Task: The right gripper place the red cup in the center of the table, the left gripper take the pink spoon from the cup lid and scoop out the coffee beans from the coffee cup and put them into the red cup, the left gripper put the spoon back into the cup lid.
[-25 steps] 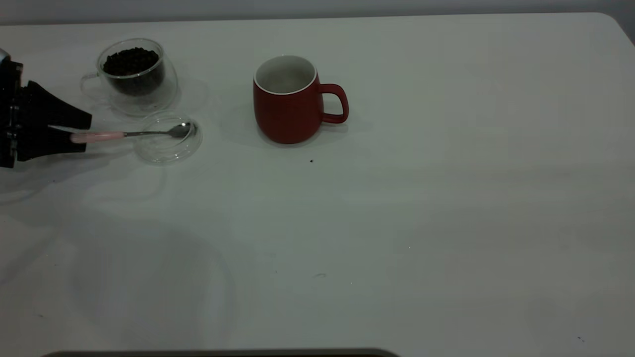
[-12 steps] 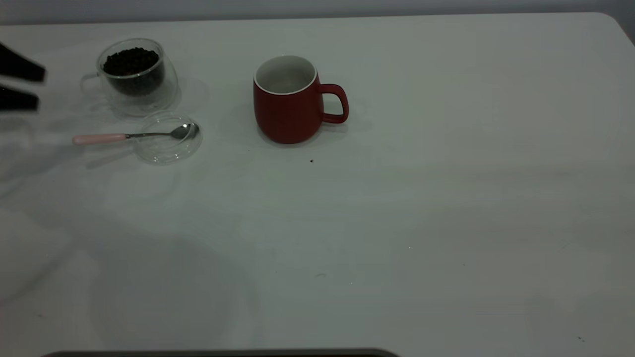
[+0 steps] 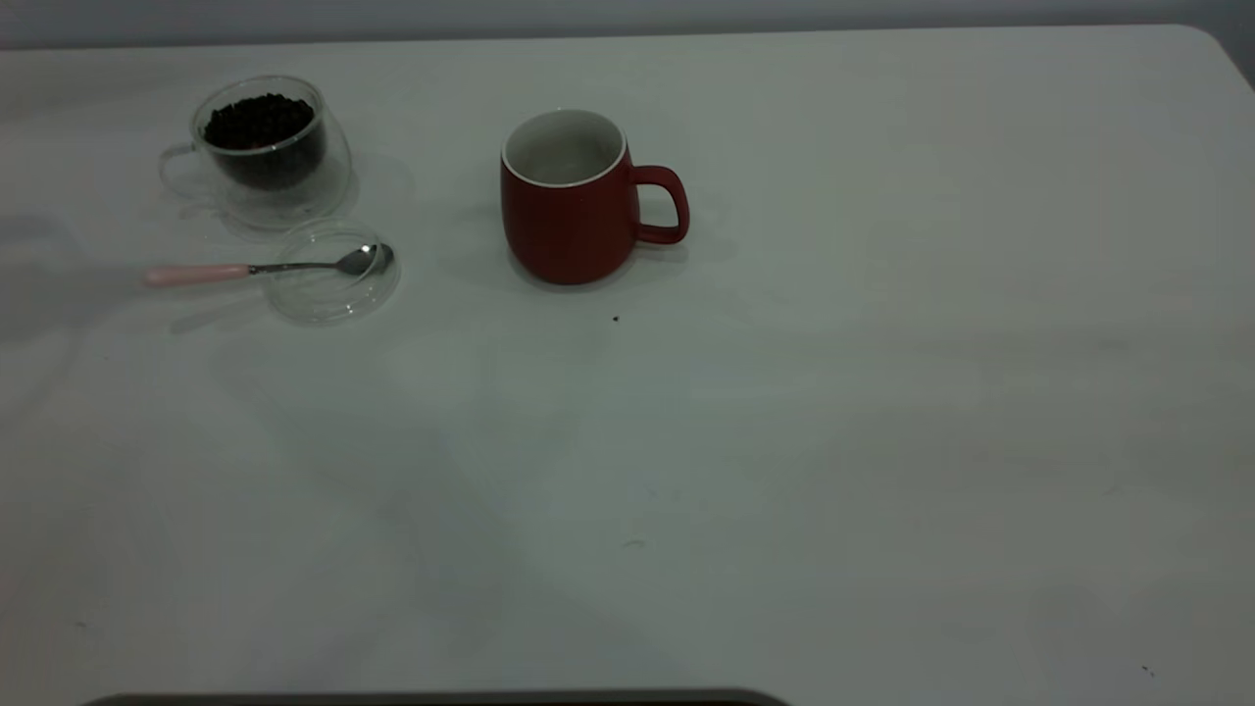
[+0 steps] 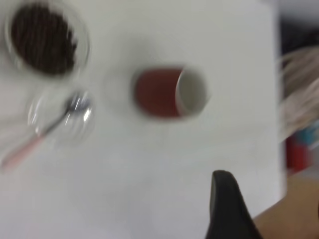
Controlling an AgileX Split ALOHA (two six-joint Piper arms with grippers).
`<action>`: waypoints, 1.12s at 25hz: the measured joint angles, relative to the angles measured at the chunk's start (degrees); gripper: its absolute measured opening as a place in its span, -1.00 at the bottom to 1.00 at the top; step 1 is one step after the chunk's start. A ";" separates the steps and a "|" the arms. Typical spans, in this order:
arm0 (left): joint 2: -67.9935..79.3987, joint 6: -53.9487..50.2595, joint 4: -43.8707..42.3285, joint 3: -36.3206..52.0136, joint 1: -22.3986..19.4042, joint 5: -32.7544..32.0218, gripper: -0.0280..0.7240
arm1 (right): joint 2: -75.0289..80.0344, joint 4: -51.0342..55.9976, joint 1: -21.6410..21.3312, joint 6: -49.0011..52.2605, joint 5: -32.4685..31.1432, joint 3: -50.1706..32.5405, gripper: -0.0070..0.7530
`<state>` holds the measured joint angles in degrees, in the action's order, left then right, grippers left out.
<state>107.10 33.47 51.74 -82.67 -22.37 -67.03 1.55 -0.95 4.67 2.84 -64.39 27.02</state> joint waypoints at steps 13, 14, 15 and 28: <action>-28.06 -38.09 -49.61 7.50 30.48 0.00 0.31 | 0.00 0.00 0.00 0.00 0.00 0.00 0.21; -29.89 -38.79 -50.62 9.55 32.63 0.00 0.31 | 0.00 0.00 0.00 0.00 0.00 0.00 0.21; -32.10 -38.96 -51.22 12.15 34.55 0.00 0.31 | 0.00 0.00 0.00 0.00 0.00 0.00 0.21; -62.92 -36.65 -51.74 48.32 39.30 1.49 0.31 | 0.00 0.00 0.00 0.00 0.00 0.00 0.21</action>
<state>44.18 -3.18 0.00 -34.35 16.93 -65.55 1.55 -0.95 4.67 2.84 -64.39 27.02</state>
